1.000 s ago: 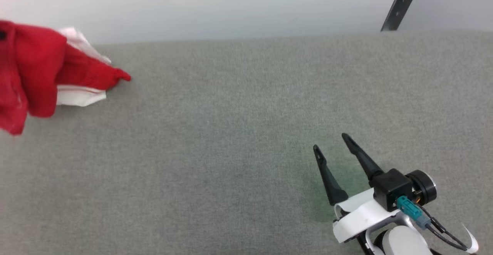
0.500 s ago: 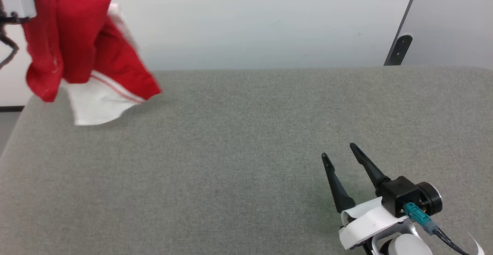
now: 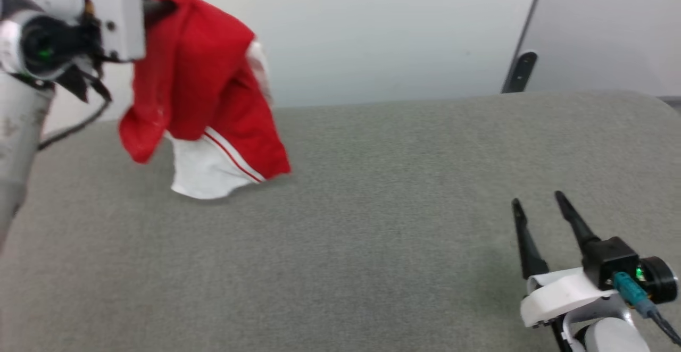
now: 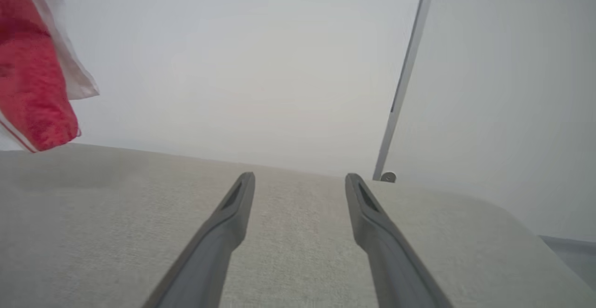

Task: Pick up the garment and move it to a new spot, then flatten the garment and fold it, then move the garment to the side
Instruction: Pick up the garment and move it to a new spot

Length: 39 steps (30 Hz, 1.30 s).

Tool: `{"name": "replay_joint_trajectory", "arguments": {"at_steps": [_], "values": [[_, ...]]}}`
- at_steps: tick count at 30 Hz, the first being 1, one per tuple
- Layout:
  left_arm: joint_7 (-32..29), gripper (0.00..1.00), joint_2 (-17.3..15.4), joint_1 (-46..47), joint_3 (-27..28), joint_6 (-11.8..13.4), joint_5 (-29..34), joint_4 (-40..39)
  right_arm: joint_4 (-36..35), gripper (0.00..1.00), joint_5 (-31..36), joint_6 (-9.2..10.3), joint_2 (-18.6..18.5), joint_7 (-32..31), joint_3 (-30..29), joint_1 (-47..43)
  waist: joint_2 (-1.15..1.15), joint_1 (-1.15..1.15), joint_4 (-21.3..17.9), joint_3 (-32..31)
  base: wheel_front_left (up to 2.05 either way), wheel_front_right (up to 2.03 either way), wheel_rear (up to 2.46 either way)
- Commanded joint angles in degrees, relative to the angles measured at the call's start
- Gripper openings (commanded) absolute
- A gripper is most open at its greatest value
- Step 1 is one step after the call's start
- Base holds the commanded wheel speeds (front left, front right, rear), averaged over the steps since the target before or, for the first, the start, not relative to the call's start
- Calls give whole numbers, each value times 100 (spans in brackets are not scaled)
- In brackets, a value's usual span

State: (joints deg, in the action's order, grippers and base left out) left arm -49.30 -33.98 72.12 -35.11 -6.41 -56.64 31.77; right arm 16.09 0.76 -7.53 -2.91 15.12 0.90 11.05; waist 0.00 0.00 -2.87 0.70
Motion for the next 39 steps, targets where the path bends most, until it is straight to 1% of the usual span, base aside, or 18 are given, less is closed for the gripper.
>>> {"name": "replay_joint_trajectory", "arguments": {"at_steps": [1,7,11,16,20,25,29,35,39], "values": [[-56,0,48,-125,-10,65,-58,-137,8,100,79,8,3,6,-117,13,0,0,-221,34,0,0,0],[-387,0,188,-403,-133,362,-211,-986,54,100,263,8,7,5,-590,70,0,0,-611,90,0,0,0],[-600,0,336,-527,-224,599,-290,-1517,72,100,321,8,6,5,-868,80,0,0,-826,132,0,0,0],[-792,0,468,-778,-372,880,-345,-2051,88,100,256,8,8,6,-944,155,0,0,-1076,241,0,0,0],[-884,0,474,-1068,-485,1071,-383,-2381,77,100,185,8,8,5,-894,211,0,0,-1228,374,0,0,0],[-896,0,455,-1406,-565,1246,-416,-2644,53,100,113,8,8,5,-862,257,0,0,-1319,514,0,0,0],[-949,0,372,-1768,-693,1370,-435,-2822,42,100,65,8,8,5,-857,307,0,0,-1358,630,0,0,0],[-974,0,230,-2228,-835,1476,-458,-2963,21,100,35,8,7,6,-833,384,0,0,-1359,759,0,0,0],[-911,0,250,-2510,-906,1547,-483,-3011,16,100,15,8,7,5,-826,396,0,0,-1332,839,0,0,0]]}}
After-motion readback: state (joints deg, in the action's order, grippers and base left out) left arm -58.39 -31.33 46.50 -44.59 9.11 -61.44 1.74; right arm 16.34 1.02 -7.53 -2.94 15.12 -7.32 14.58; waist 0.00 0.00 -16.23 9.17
